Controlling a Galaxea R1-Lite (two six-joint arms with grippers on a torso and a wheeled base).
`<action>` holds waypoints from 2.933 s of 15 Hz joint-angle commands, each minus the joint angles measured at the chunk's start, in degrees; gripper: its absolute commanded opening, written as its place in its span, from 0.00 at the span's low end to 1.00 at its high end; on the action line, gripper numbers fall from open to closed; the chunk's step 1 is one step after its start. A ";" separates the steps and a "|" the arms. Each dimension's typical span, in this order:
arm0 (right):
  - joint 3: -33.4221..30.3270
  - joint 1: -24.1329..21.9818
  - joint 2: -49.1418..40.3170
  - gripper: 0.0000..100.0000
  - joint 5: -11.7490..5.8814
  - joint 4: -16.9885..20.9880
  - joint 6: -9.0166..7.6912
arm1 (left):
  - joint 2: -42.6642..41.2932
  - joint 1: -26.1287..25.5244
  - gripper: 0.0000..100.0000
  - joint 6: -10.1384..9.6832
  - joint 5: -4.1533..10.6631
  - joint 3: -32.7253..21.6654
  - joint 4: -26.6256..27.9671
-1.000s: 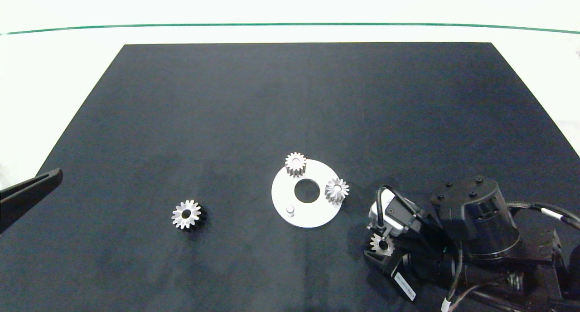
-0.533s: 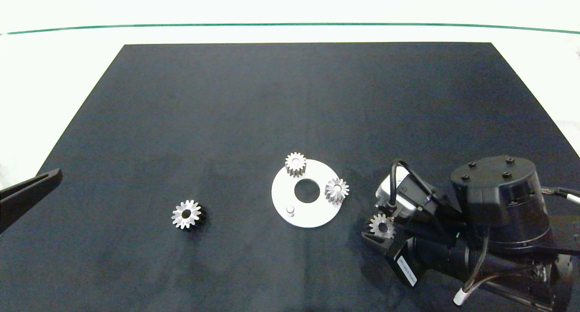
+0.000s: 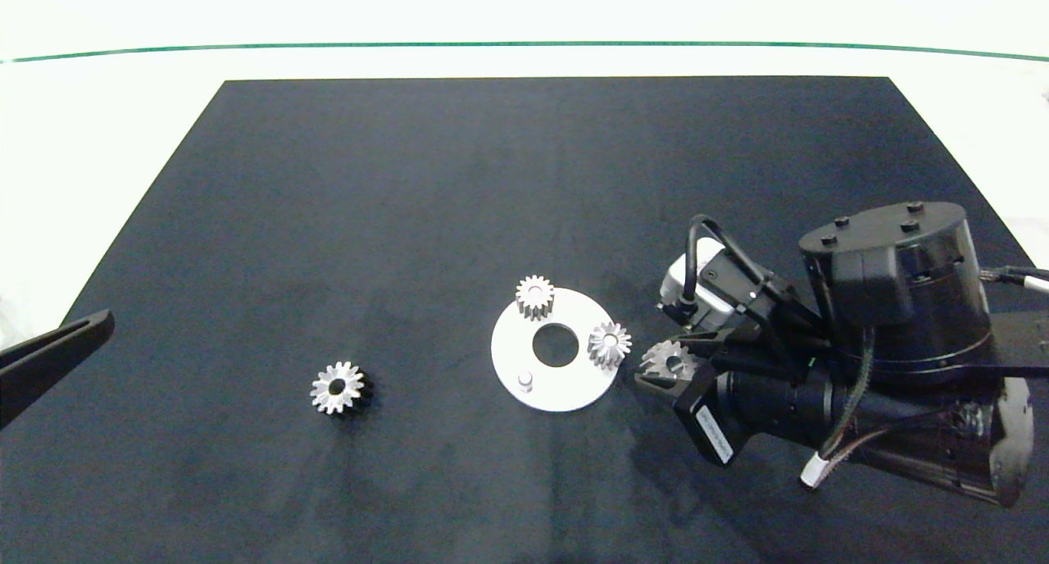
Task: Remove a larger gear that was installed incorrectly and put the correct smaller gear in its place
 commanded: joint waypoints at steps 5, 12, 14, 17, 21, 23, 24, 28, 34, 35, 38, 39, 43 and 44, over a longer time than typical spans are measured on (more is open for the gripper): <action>-14.73 4.56 10.08 0.22 -0.07 8.05 4.86 | -0.37 0.07 1.00 0.07 0.12 0.36 0.01; -19.56 6.85 16.32 0.22 -0.07 9.19 4.86 | -0.72 -0.01 1.00 0.07 0.03 0.54 0.01; -21.67 7.20 18.17 0.22 -0.07 9.37 4.86 | -0.98 -0.01 1.00 0.07 0.03 0.54 0.01; -25.45 7.72 20.36 0.22 -0.07 10.86 4.77 | -1.25 -0.01 1.00 0.07 0.03 0.80 0.10; -27.47 8.34 22.38 0.22 -0.07 11.56 4.77 | -1.60 -0.01 1.00 0.07 0.03 0.80 1.33; -27.47 8.60 22.56 0.22 -0.07 11.65 4.77 | -1.60 -0.10 1.00 0.07 0.03 0.80 1.33; -27.47 8.69 22.74 0.22 -0.15 11.65 4.77 | -1.60 -0.10 1.00 0.07 0.03 0.80 1.33; -27.47 8.78 22.91 0.22 -1.30 11.65 4.68 | -1.77 -0.10 1.00 0.07 0.03 0.80 1.33; -26.86 8.78 22.21 0.22 -1.39 12.71 4.68 | -1.77 -0.10 1.00 -0.02 0.03 0.80 1.33; -26.86 8.78 22.12 0.22 -1.39 12.71 4.68 | -1.77 -0.10 1.00 -0.10 0.03 0.80 1.41; -26.42 8.78 22.21 0.22 -1.39 12.79 4.68 | -1.86 -0.10 1.00 -0.72 0.03 0.80 1.33; -26.33 8.78 22.30 0.22 -1.39 12.79 4.68 | -1.95 -0.10 1.00 -0.81 0.03 0.80 1.41; -26.33 8.78 22.56 1.00 -1.74 12.79 4.68 | -2.30 -0.10 1.00 -0.81 0.03 0.80 1.94; -26.33 8.78 22.65 1.00 -1.91 12.79 4.68 | -2.30 -0.10 1.00 -0.81 0.03 0.80 1.94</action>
